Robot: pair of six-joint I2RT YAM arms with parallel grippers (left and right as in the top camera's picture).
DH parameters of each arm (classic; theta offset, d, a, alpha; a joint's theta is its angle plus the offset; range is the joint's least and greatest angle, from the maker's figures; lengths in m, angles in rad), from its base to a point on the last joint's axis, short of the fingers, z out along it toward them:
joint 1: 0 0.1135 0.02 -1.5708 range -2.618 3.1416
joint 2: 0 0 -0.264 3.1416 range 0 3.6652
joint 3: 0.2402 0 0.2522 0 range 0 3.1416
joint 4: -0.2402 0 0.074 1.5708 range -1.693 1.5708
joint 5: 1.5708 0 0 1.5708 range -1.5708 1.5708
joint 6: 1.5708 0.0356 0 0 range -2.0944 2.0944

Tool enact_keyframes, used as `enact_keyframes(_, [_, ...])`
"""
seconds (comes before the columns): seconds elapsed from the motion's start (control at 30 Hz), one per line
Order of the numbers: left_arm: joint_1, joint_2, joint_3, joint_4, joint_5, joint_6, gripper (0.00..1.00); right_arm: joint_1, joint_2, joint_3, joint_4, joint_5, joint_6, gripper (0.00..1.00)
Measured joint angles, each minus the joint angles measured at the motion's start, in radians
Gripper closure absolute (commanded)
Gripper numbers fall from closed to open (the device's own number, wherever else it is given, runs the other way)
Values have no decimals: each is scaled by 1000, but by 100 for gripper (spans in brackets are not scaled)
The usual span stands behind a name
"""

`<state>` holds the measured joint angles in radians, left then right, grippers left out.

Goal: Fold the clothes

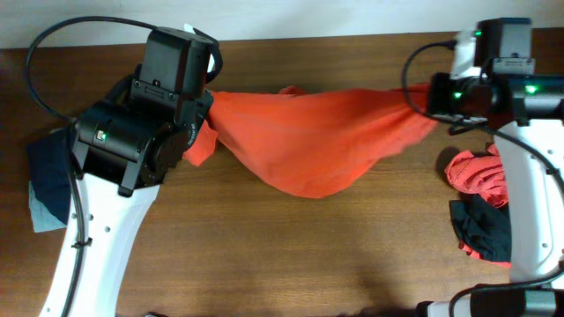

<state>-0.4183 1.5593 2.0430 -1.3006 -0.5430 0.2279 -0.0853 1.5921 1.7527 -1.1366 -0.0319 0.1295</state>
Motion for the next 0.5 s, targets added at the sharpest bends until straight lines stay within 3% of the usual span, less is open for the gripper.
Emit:
enact_keyframes(0.27, [-1,0,0,3,-76,-12,100,-114,0,-1,-37,73,177,96])
enact_keyframes(0.5, [-1,0,0,3,-103,-13,100,-121,0,-1,-101,-82,49,96])
